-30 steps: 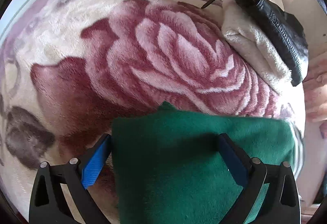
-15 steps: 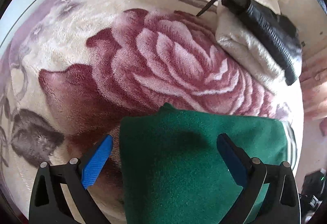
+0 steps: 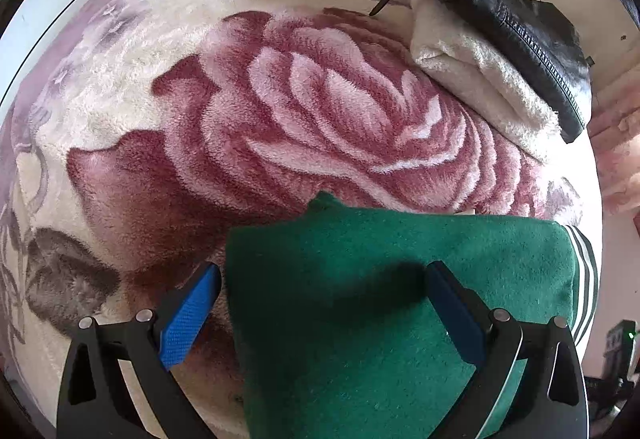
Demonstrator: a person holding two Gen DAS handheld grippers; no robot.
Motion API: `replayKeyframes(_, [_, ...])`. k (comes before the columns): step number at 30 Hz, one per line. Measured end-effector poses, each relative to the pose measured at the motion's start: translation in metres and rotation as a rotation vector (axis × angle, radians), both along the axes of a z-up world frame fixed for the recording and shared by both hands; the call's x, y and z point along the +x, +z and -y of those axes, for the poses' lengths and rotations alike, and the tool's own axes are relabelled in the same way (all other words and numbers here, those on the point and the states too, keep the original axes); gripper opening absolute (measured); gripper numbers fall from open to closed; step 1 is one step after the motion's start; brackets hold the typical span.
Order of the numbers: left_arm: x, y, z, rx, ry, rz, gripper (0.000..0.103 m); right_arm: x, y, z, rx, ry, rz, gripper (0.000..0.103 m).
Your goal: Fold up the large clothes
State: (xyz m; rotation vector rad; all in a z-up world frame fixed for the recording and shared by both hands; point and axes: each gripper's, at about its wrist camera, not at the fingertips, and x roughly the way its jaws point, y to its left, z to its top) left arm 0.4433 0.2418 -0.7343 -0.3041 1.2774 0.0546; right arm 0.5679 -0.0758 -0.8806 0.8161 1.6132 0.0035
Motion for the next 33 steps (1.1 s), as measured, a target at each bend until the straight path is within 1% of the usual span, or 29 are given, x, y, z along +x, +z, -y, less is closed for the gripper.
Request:
replayKeyframes(1, [-0.003,0.005,-0.002,0.0,0.002,0.009,0.103,0.001,-0.004,0.004,0.039,-0.012,0.0,0.001])
replayKeyframes(2, [-0.01,0.014,-0.007,0.001,0.01,0.029,0.103,0.004,-0.003,0.012,0.057,-0.032,0.005,0.001])
replayKeyframes(3, [-0.017,0.022,-0.013,0.001,0.02,0.043,0.103,0.005,-0.001,0.018,0.069,-0.047,0.008,0.004])
replayKeyframes(4, [-0.025,0.03,-0.019,-0.007,0.031,0.058,0.103,0.008,0.004,0.026,0.103,-0.068,0.019,0.027])
replayKeyframes(5, [-0.033,0.036,-0.024,-0.017,0.045,0.068,0.103,0.012,0.011,0.033,0.12,-0.08,0.044,0.044])
replayKeyframes(6, [-0.047,0.042,-0.033,-0.037,0.071,0.072,0.103,0.017,0.015,0.037,0.127,-0.088,0.074,0.09])
replayKeyframes(7, [-0.056,0.044,-0.037,-0.057,0.089,0.073,0.103,0.024,0.022,0.039,0.152,-0.082,0.128,0.103])
replayKeyframes(8, [-0.071,0.046,-0.044,-0.103,0.116,0.073,0.103,0.027,0.024,0.039,0.178,-0.063,0.158,0.103])
replayKeyframes(9, [-0.079,0.045,-0.047,-0.127,0.131,0.068,0.103,0.035,0.023,0.034,0.2,-0.021,0.166,0.103])
replayKeyframes(11, [-0.104,0.033,-0.056,-0.206,0.162,0.039,0.103,0.048,0.015,0.021,0.245,0.081,0.174,0.103])
replayKeyframes(12, [-0.111,0.028,-0.057,-0.22,0.17,0.03,0.103,0.049,0.01,0.011,0.274,0.125,0.177,0.103])
replayKeyframes(13, [-0.12,0.018,-0.058,-0.234,0.182,0.014,0.103,0.053,0.002,0.0,0.307,0.171,0.169,0.103])
replayKeyframes(14, [-0.129,0.005,-0.058,-0.271,0.189,-0.006,0.103,0.057,-0.01,-0.011,0.34,0.213,0.148,0.103])
replayKeyframes(16, [-0.139,-0.017,-0.056,-0.348,0.197,-0.033,0.103,0.065,-0.031,-0.027,0.368,0.283,0.103,0.103])
replayKeyframes(17, [-0.14,-0.028,-0.054,-0.391,0.194,-0.046,0.103,0.068,-0.041,-0.033,0.38,0.3,0.085,0.103])
replayKeyframes(18, [-0.141,-0.037,-0.051,-0.44,0.189,-0.05,0.103,0.071,-0.052,-0.038,0.42,0.317,0.066,0.103])
replayKeyframes(20, [-0.14,-0.052,-0.044,-0.496,0.175,-0.05,0.103,0.078,-0.068,-0.046,0.478,0.339,0.043,0.103])
replayKeyframes(21, [-0.136,-0.058,-0.038,-0.54,0.152,-0.044,0.103,0.081,-0.072,-0.047,0.503,0.344,0.039,0.103])
replayKeyframes(23, [-0.131,-0.064,-0.031,-0.561,0.134,-0.039,0.103,0.084,-0.078,-0.048,0.558,0.351,0.024,0.103])
replayKeyframes(24, [-0.127,-0.067,-0.027,-0.579,0.119,-0.032,0.103,0.091,-0.078,-0.05,0.569,0.356,0.021,0.103])
replayKeyframes(26, [-0.121,-0.068,-0.024,-0.578,0.106,-0.03,0.103,0.096,-0.079,-0.054,0.645,0.351,0.009,0.103])
replayKeyframes(27, [-0.119,-0.068,-0.023,-0.578,0.097,-0.028,0.103,0.101,-0.079,-0.061,0.666,0.348,0.009,0.103])
replayKeyframes(30, [-0.116,-0.072,-0.028,-0.603,0.095,-0.03,0.103,0.107,-0.084,-0.075,0.673,0.372,0.008,0.103])
replayKeyframes(31, [-0.116,-0.072,-0.028,-0.608,0.098,-0.021,0.103,0.108,-0.088,-0.076,0.673,0.352,0.003,0.103])
replayKeyframes(32, [-0.116,-0.071,-0.029,-0.605,0.098,-0.009,0.1,0.11,-0.091,-0.076,0.671,0.327,0.004,0.103])
replayKeyframes(33, [-0.115,-0.067,-0.029,-0.601,0.098,0.009,0.095,0.11,-0.091,-0.077,0.663,0.32,0.004,0.103])
